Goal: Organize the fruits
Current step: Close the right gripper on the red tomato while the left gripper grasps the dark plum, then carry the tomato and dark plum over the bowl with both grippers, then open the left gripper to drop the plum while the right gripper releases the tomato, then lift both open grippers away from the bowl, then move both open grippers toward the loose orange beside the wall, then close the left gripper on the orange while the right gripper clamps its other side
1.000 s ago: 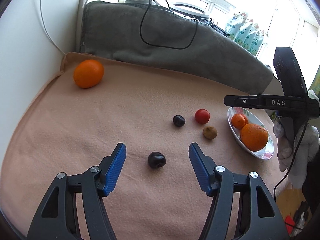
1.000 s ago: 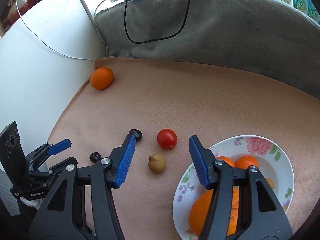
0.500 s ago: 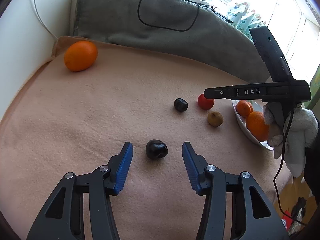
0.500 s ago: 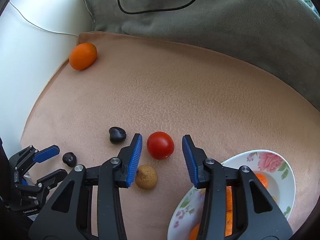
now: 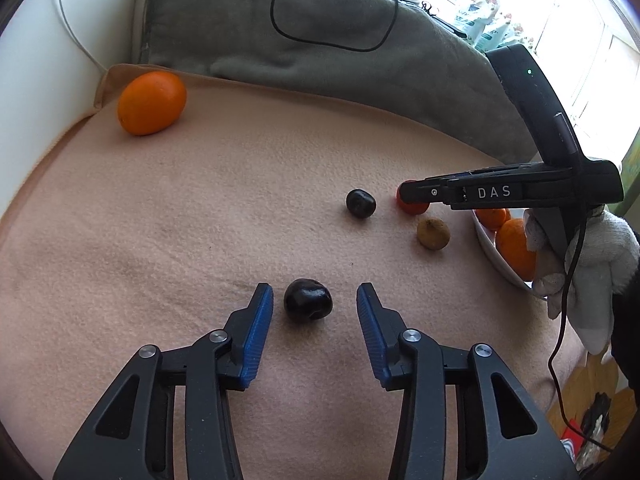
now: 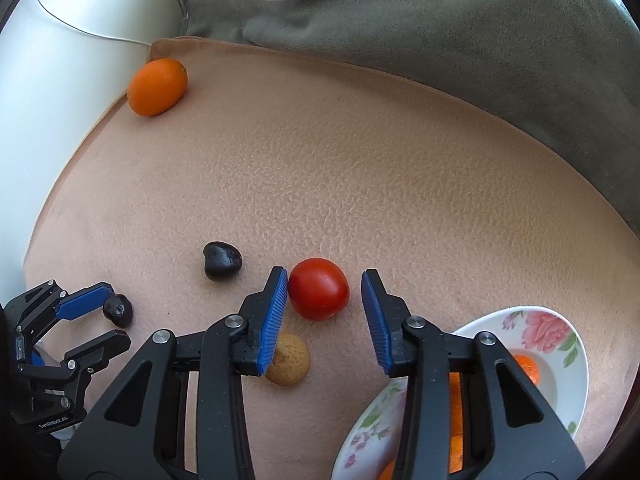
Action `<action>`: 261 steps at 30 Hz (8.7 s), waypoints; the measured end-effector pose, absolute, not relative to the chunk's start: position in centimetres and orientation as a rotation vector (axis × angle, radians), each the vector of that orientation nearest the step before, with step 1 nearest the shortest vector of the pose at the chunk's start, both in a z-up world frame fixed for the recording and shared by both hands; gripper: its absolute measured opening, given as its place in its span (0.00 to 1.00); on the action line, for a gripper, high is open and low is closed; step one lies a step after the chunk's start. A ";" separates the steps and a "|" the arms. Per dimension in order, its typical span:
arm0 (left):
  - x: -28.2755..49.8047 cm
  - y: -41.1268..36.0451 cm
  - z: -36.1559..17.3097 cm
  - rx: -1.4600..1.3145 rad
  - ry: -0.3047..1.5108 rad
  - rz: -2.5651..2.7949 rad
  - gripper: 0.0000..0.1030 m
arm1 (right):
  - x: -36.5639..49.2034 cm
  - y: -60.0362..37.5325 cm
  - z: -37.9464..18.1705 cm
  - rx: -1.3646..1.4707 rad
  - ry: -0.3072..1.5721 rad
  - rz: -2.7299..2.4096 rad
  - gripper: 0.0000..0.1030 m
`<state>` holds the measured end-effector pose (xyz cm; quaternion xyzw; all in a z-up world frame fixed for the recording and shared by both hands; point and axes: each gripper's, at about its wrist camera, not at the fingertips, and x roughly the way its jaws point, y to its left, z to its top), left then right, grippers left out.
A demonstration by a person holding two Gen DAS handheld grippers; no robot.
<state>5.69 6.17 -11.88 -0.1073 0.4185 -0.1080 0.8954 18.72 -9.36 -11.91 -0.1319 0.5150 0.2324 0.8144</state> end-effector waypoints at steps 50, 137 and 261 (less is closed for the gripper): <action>5.8 1.7 -7.5 -0.149 0.762 -0.277 0.23 | 13.1 -16.5 -5.6 -0.142 0.910 0.524 0.32; 7.2 -16.4 -4.1 -0.026 0.746 -0.583 0.71 | 14.4 -33.1 -6.3 0.162 0.918 0.394 0.81; 18.0 19.8 -11.3 -0.299 0.730 0.012 0.79 | 28.4 5.2 -9.8 0.218 1.060 0.823 0.84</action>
